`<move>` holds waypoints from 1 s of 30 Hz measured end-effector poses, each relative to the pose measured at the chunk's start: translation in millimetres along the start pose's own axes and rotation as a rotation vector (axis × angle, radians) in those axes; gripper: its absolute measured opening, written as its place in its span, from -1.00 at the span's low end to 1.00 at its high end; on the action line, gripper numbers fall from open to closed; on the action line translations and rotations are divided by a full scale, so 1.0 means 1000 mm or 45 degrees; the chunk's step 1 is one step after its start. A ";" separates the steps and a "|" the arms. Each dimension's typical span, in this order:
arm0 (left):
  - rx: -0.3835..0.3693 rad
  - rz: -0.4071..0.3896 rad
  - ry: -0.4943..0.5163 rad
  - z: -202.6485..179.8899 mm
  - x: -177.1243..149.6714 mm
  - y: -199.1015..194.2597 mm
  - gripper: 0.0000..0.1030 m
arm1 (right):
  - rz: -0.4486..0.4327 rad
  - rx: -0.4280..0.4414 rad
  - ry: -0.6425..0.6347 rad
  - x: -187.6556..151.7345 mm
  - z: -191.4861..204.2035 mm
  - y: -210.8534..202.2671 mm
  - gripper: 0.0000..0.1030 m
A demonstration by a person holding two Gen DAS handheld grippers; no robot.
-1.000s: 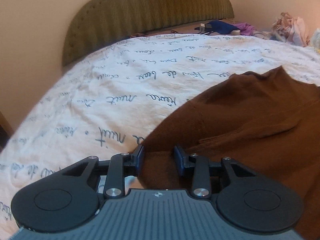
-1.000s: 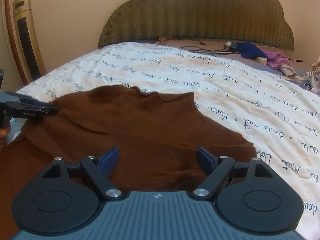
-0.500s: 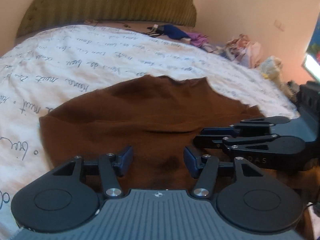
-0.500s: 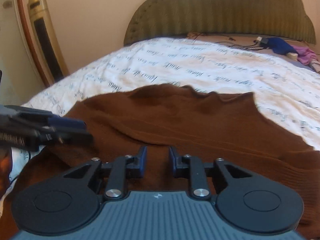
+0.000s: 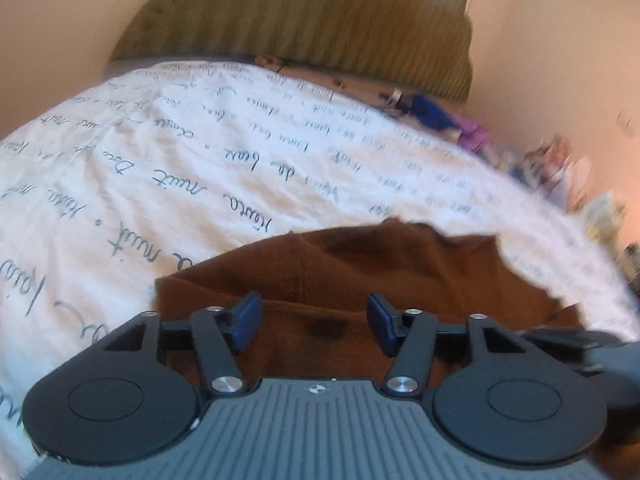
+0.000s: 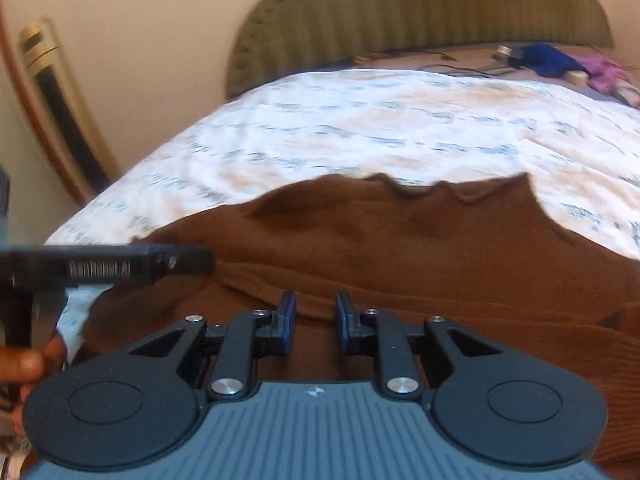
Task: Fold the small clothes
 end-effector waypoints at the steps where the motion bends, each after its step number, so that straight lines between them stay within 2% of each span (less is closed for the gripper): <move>1: -0.026 -0.001 -0.016 0.002 -0.003 -0.009 0.35 | 0.038 -0.062 -0.051 -0.005 0.000 0.009 -0.63; 2: -0.036 0.020 -0.021 0.002 -0.009 -0.017 0.37 | 0.055 -0.098 -0.088 -0.008 -0.002 0.017 -0.64; 3: -0.055 0.037 -0.037 0.003 -0.015 -0.023 0.37 | 0.022 -0.119 -0.113 -0.006 -0.006 0.018 -0.64; 5: -0.091 0.087 -0.046 0.006 -0.032 -0.028 0.37 | 0.012 -0.132 -0.044 0.001 -0.017 0.021 -0.64; 7: -0.036 0.105 0.031 0.009 -0.046 -0.028 0.40 | -0.001 -0.096 0.029 0.005 -0.018 0.011 -0.63; 8: 0.037 0.100 0.103 0.012 -0.051 -0.027 0.39 | -0.032 -0.104 0.033 0.006 -0.016 0.000 -0.58; 9: 0.152 0.084 0.164 0.020 -0.057 -0.025 0.39 | -0.052 -0.092 0.028 0.004 -0.015 -0.010 -0.58; 10: 0.208 0.071 0.205 0.029 -0.061 -0.021 0.41 | -0.063 -0.068 0.024 0.001 -0.014 -0.021 -0.58; 11: 0.221 0.030 0.270 0.032 -0.061 -0.020 0.42 | -0.055 -0.063 0.014 -0.005 -0.016 -0.028 -0.56; 12: 0.255 0.020 0.295 0.034 -0.060 -0.021 0.42 | -0.027 -0.104 -0.018 -0.012 -0.022 -0.032 -0.46; 13: 0.268 0.031 0.275 0.035 -0.058 -0.024 0.41 | 0.012 -0.207 -0.044 -0.022 -0.037 -0.033 -0.42; 14: 0.258 0.030 0.251 0.035 -0.053 -0.030 0.38 | 0.024 -0.244 -0.018 -0.029 -0.052 -0.037 -0.41; 16: 0.210 -0.025 0.155 0.035 -0.040 -0.052 0.27 | -0.048 -0.132 0.147 -0.034 -0.072 -0.060 -0.41; 17: 0.139 -0.065 0.113 0.031 -0.034 -0.064 0.32 | -0.078 -0.152 0.169 -0.034 -0.080 -0.074 -0.40; 19: -0.023 -0.127 0.037 0.016 -0.023 -0.084 0.57 | -0.125 -0.176 0.178 -0.037 -0.090 -0.098 -0.36; 21: -0.168 -0.095 0.020 -0.011 -0.022 -0.082 0.67 | -0.146 -0.079 0.218 -0.041 -0.090 -0.107 -0.36; 22: -0.178 -0.067 0.027 -0.020 -0.026 -0.075 0.67 | -0.135 -0.089 0.200 -0.044 -0.091 -0.108 -0.36; 24: -0.138 0.041 0.070 -0.032 -0.044 -0.047 0.57 | -0.082 -0.176 0.171 -0.052 -0.100 -0.102 -0.36; 25: -0.100 0.090 0.091 -0.031 -0.054 -0.033 0.54 | -0.035 -0.174 0.194 -0.060 -0.107 -0.094 -0.37; 26: -0.029 0.145 0.140 -0.025 -0.068 -0.017 0.47 | -0.040 -0.194 0.182 -0.064 -0.114 -0.093 -0.41; 27: 0.012 0.058 0.222 -0.022 -0.070 -0.017 0.32 | -0.067 -0.234 0.152 -0.065 -0.121 -0.095 -0.42; 28: 0.075 0.032 0.297 -0.019 -0.073 -0.017 0.18 | -0.078 -0.266 0.165 -0.067 -0.129 -0.098 -0.43; 30: 0.084 0.047 0.251 -0.011 -0.071 -0.021 0.06 | -0.095 -0.221 0.254 -0.067 -0.139 -0.105 -0.44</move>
Point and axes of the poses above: each gripper's, at about its wrist camera, not at the fingertips, and y roughly the way its jaws point, z to its left, x to its top, the point moved 9 cm from there along y, roughly the way its jaws point, and after that the axes turned 6 degrees about x, right-handed, at the moved point
